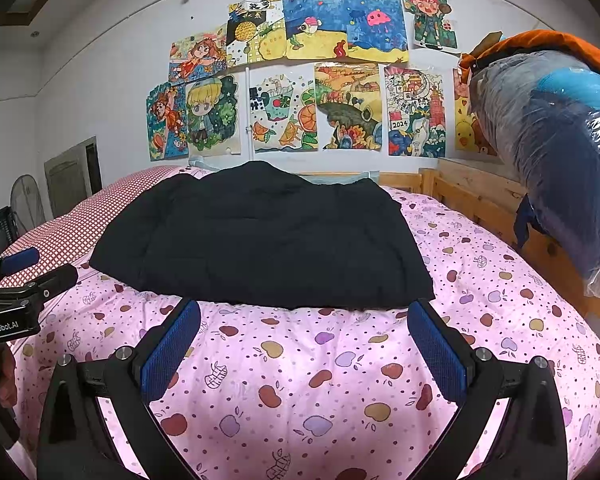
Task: Fold large clothes
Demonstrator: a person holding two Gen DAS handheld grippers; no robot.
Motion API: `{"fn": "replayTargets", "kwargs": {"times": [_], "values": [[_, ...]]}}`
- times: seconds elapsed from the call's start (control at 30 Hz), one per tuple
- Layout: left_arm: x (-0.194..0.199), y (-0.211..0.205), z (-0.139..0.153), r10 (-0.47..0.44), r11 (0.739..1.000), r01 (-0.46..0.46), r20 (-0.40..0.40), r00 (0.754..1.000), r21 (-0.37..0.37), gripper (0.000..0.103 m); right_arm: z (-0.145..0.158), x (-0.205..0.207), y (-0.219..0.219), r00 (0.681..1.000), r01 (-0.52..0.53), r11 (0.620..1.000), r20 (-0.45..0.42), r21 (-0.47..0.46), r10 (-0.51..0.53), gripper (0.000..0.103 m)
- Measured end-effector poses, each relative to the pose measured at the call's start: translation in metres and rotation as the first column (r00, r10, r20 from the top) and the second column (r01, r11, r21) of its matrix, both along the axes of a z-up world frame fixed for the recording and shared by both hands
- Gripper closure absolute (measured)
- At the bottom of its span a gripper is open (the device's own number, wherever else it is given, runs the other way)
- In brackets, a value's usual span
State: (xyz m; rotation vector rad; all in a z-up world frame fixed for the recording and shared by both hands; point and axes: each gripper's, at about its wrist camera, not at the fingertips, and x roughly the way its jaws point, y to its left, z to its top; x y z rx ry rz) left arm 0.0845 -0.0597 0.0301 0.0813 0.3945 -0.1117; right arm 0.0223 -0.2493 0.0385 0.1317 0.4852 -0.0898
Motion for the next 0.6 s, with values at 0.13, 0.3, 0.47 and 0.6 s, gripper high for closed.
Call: {"fn": "replayTargets", "kwargs": {"times": [0.13, 0.3, 0.47, 0.6], "values": [[0.0039, 0.0012, -0.0053, -0.021, 1.0, 0.02, -0.031, 0.999, -0.023, 0.0, 0.0, 0.0001, -0.0002, 1.0, 0.0, 1.0, 0.0, 0.0, 0.0, 0.002], [0.0075, 0.0002, -0.0103, 0.003, 1.0, -0.005, -0.066, 0.998, -0.023, 0.0, 0.0002, 0.0001, -0.0003, 1.0, 0.0, 1.0, -0.001, 0.0, 0.0, 0.002], [0.007, 0.0019, -0.0101, 0.017, 1.0, -0.018, -0.063, 0.998, -0.023, 0.0, 0.0002, 0.0002, -0.0007, 1.0, -0.001, 1.0, -0.001, 0.0, 0.001, 0.002], [0.007, 0.0026, -0.0095, 0.015, 1.0, -0.016, -0.062, 0.998, -0.017, 0.0, 0.0003, 0.0002, -0.0002, 1.0, 0.0, 1.0, -0.001, 0.0, 0.0, 0.002]]}}
